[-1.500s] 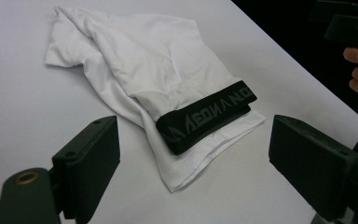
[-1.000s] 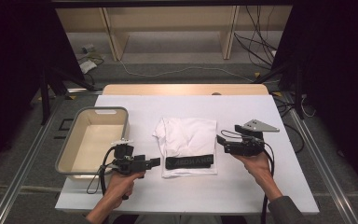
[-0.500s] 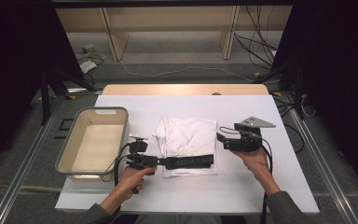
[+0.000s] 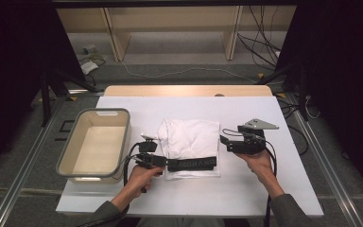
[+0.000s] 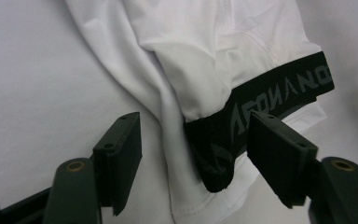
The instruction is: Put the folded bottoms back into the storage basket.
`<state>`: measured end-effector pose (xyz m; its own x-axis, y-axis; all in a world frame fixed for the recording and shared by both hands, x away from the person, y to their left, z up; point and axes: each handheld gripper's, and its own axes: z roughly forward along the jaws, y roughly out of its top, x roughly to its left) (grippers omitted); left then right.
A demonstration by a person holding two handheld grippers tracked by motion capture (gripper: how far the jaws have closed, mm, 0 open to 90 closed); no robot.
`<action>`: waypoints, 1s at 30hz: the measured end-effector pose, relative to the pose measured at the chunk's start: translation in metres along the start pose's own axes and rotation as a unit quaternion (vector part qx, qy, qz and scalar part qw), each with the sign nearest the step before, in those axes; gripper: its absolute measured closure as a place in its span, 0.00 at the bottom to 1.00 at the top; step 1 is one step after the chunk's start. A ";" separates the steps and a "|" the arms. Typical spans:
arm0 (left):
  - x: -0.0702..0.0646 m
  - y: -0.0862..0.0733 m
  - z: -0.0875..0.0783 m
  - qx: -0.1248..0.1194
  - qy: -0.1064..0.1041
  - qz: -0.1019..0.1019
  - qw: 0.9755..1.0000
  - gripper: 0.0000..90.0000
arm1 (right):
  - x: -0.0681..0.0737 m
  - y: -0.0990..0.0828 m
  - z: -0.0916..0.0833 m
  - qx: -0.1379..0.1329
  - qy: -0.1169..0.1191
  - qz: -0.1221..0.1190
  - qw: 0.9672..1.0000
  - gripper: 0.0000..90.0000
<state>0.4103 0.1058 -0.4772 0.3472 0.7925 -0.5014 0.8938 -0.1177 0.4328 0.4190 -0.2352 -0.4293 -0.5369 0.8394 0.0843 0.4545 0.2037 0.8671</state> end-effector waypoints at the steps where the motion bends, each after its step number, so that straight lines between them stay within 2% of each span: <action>1: 0.000 0.000 0.002 -0.001 -0.010 -0.015 1.000 0.42 | 0.000 0.000 0.000 0.001 0.000 0.001 1.000 0.18; 3: -0.001 0.000 0.003 0.001 -0.006 -0.008 1.000 0.44 | 0.000 0.000 0.000 0.001 -0.001 0.002 1.000 0.18; 4: -0.002 0.001 0.004 0.002 -0.006 -0.005 1.000 0.48 | -0.001 0.000 0.000 -0.001 -0.001 0.001 1.000 0.18; 6: 0.000 0.002 0.005 0.004 -0.013 -0.010 1.000 0.51 | -0.001 0.000 0.000 0.000 0.000 0.001 1.000 0.18; 7: 0.001 0.003 0.006 0.006 -0.018 -0.016 1.000 0.57 | -0.001 0.000 0.001 0.001 0.000 0.001 1.000 0.18; 8: 0.002 0.005 0.007 0.006 -0.026 -0.025 0.999 0.57 | -0.001 0.000 0.001 0.001 0.000 0.001 1.000 0.18; 11: 0.004 0.007 0.010 0.008 -0.029 -0.021 0.999 0.69 | -0.002 0.001 0.007 0.004 0.003 0.009 1.000 0.18; 12: 0.004 0.007 0.011 0.009 -0.029 -0.018 0.999 0.72 | -0.006 0.003 0.014 0.015 0.007 0.019 1.000 0.18; 15: 0.003 0.006 0.013 0.006 -0.031 -0.019 0.999 0.79 | -0.011 0.007 0.024 0.030 0.011 0.028 0.999 0.17; 16: 0.003 0.006 0.013 0.008 -0.034 -0.016 0.999 0.81 | -0.014 0.009 0.029 0.039 0.014 0.040 0.998 0.17; 17: 0.002 0.006 0.014 0.010 -0.035 -0.010 0.999 0.85 | -0.020 0.013 0.041 0.055 0.024 0.066 0.996 0.16; 18: 0.002 0.006 0.014 0.010 -0.035 -0.010 0.999 0.86 | -0.020 0.013 0.041 0.055 0.024 0.066 0.996 0.16; 19: 0.002 0.005 0.013 0.007 -0.037 -0.010 0.999 0.87 | -0.025 0.017 0.053 0.073 0.033 0.080 0.994 0.14; 24: 0.001 0.005 0.011 0.003 -0.042 -0.001 0.999 0.89 | -0.035 0.024 0.084 0.126 0.029 0.086 0.988 0.10; 25: 0.001 0.005 0.011 0.003 -0.042 -0.001 0.999 0.89 | -0.035 0.024 0.084 0.126 0.029 0.086 0.988 0.10; 27: 0.001 0.005 0.010 0.002 -0.046 0.002 0.999 0.89 | -0.041 0.028 0.101 0.153 0.023 0.085 0.984 0.11; 29: 0.001 0.005 0.009 0.001 -0.047 0.003 0.999 0.89 | -0.042 0.030 0.106 0.158 0.022 0.085 0.983 0.12; 30: 0.001 0.005 0.009 0.001 -0.048 0.002 0.999 0.89 | -0.045 0.033 0.114 0.166 0.015 0.085 0.982 0.14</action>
<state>0.4174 0.1007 -0.4818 0.3770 0.7303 -0.5697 0.8926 -0.1223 0.4339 0.5390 -0.2091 -0.4607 -0.4527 0.8607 0.2330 0.7427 0.2194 0.6327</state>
